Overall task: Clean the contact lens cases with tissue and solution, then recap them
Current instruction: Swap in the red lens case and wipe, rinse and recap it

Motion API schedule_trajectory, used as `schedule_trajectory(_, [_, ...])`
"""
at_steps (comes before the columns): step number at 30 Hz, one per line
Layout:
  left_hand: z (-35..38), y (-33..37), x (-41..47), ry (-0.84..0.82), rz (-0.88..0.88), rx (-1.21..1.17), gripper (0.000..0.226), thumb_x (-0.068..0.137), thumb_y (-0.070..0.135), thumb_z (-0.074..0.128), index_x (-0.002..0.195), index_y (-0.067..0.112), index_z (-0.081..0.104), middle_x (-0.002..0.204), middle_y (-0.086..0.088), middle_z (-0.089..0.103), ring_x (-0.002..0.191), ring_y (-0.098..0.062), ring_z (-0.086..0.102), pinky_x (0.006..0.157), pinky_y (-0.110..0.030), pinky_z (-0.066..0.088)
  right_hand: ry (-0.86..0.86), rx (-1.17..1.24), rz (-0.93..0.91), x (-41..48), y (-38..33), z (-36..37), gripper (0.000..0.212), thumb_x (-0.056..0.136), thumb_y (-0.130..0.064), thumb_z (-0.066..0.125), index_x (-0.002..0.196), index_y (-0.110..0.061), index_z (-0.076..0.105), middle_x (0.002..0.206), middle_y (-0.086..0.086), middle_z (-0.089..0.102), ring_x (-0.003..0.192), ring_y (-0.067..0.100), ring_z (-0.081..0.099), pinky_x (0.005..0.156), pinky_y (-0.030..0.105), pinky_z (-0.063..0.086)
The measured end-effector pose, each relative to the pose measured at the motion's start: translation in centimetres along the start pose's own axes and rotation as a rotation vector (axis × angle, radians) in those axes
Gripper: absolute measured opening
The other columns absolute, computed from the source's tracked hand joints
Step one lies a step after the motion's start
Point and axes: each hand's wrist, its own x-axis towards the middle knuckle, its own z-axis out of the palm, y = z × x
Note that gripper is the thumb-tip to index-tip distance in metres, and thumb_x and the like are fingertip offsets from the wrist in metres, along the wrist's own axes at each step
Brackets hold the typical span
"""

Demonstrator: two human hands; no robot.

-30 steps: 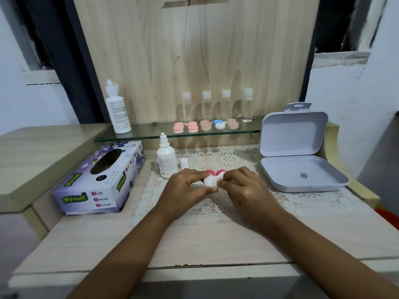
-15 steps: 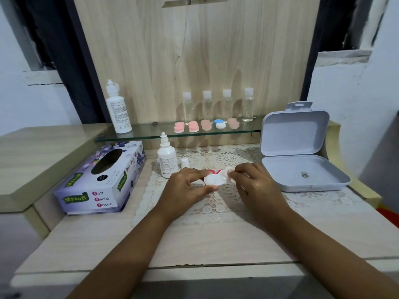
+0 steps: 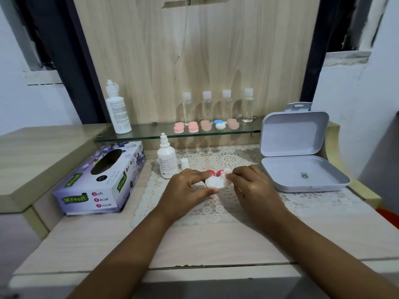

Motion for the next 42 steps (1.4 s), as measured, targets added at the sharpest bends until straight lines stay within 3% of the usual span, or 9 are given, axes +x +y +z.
schedule_trajectory(5, [0.1,0.3,0.0,-0.012,0.001,-0.001,0.036,0.068,0.027,0.081,0.102,0.026,0.073,0.088,0.026,0.065,0.088,0.001,0.059,0.078,-0.014,0.043,-0.048,0.087,-0.086,0.2,-1.2,-0.3,0.03,0.079,-0.018,0.046,0.096,-0.007,0.069,0.091,0.008,0.065,0.078,0.028,0.06,0.062,0.036,0.05])
schedule_trajectory(10, [0.1,0.4,0.0,-0.015,0.035,-0.004,0.032,0.069,0.041,0.071,0.1,0.032,0.07,0.084,0.014,0.07,0.083,-0.006,0.06,0.074,-0.022,0.046,-0.064,0.109,-0.183,0.2,-1.7,-0.4,0.026,0.085,-0.017,0.049,0.1,-0.008,0.067,0.097,0.006,0.065,0.086,0.027,0.06,0.065,0.039,0.049])
schedule_trajectory(13, [0.2,0.1,0.0,-0.04,0.033,0.007,0.036,0.068,0.037,0.062,0.103,0.032,0.067,0.086,0.007,0.07,0.085,-0.009,0.06,0.076,-0.029,0.047,-0.104,0.095,-0.246,0.2,-1.8,-0.5,0.019,0.086,-0.016,0.056,0.1,-0.009,0.067,0.099,0.003,0.064,0.085,0.025,0.056,0.065,0.039,0.046])
schedule_trajectory(18, [0.2,0.2,0.1,-0.031,0.057,0.011,0.034,0.068,0.04,0.074,0.1,0.03,0.072,0.084,0.011,0.071,0.082,-0.006,0.059,0.074,-0.026,0.046,-0.111,0.063,-0.143,0.3,-1.2,-0.5,0.026,0.082,-0.028,0.056,0.098,-0.011,0.068,0.099,0.001,0.065,0.087,0.024,0.057,0.064,0.034,0.045])
schedule_trajectory(23, [0.0,0.1,0.1,-0.017,0.043,0.035,0.038,0.068,0.037,0.078,0.103,0.026,0.072,0.091,0.022,0.067,0.089,-0.002,0.058,0.078,-0.02,0.045,-0.07,0.013,-0.049,0.3,-0.5,-0.7,0.033,0.079,-0.021,0.044,0.095,-0.006,0.069,0.091,0.007,0.066,0.077,0.028,0.06,0.06,0.035,0.049])
schedule_trajectory(29, [0.0,-0.1,0.2,0.025,0.046,0.032,0.039,0.067,0.036,0.079,0.104,0.028,0.071,0.097,0.025,0.066,0.094,0.002,0.059,0.084,-0.014,0.043,-0.103,0.066,-0.137,-0.2,-0.5,-0.3,0.024,0.076,-0.002,0.063,0.099,-0.007,0.068,0.093,0.006,0.065,0.081,0.026,0.059,0.061,0.036,0.05])
schedule_trajectory(33, [-0.1,0.2,0.1,0.047,0.054,0.017,0.041,0.067,0.029,0.08,0.106,0.034,0.066,0.094,0.034,0.061,0.095,0.003,0.059,0.083,-0.011,0.043,-0.033,0.061,-0.053,0.2,0.0,-0.2,0.024,0.071,0.001,0.062,0.093,-0.003,0.07,0.088,0.009,0.067,0.075,0.029,0.06,0.059,0.037,0.051])
schedule_trajectory(37, [0.0,0.1,0.1,0.032,0.047,0.02,0.039,0.067,0.03,0.08,0.105,0.025,0.071,0.095,0.031,0.06,0.094,0.003,0.058,0.081,-0.008,0.041,0.037,0.097,0.08,0.6,0.7,-0.1,0.021,0.069,0.004,0.061,0.085,-0.001,0.072,0.08,0.01,0.068,0.069,0.031,0.062,0.06,0.031,0.053])
schedule_trajectory(42, [0.0,0.2,0.1,0.041,0.063,0.047,0.04,0.068,0.041,0.074,0.106,0.028,0.07,0.098,0.03,0.061,0.095,0.001,0.057,0.081,-0.013,0.043,-0.007,0.34,0.461,1.2,0.4,-0.4,0.015,0.084,-0.008,0.063,0.095,-0.004,0.073,0.093,0.01,0.07,0.084,0.021,0.063,0.071,0.011,0.034])
